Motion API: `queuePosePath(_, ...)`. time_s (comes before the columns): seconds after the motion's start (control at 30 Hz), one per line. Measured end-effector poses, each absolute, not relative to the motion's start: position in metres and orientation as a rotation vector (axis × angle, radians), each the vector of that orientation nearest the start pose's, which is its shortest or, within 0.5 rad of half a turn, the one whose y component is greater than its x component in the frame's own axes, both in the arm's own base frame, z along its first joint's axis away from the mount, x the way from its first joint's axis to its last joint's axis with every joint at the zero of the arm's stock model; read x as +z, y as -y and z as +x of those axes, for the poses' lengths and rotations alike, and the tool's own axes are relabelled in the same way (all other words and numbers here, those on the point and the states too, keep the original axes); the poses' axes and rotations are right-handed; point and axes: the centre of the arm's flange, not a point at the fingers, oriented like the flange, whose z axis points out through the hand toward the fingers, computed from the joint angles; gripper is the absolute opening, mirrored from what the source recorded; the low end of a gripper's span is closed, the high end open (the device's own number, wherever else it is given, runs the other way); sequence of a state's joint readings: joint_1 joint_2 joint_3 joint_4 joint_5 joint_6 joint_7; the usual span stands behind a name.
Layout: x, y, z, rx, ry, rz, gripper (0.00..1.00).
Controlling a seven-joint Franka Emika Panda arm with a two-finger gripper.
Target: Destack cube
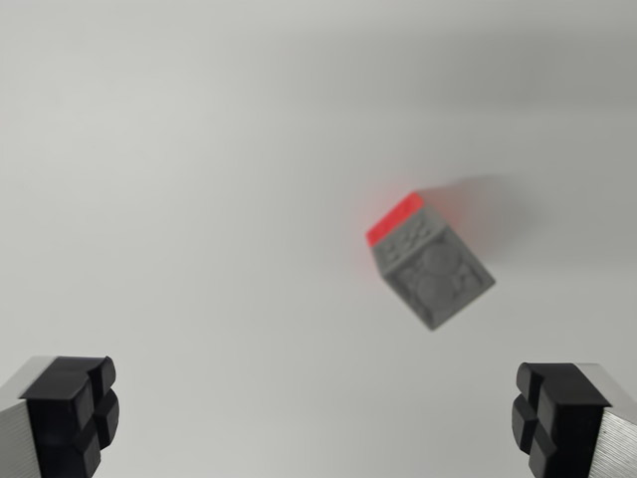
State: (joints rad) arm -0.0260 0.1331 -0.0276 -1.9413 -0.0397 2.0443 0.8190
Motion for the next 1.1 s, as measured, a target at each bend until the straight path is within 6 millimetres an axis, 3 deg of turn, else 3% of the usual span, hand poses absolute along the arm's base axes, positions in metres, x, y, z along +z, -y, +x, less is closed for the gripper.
queuePosePath(0.57, 0.387, 0.045, 0.574, 0.019, -1.164, -2.965, 1.00)
queuePosePath(1.1, 0.346, 0.065, 0.557, 0.015, -0.890, -3.046, 1.00)
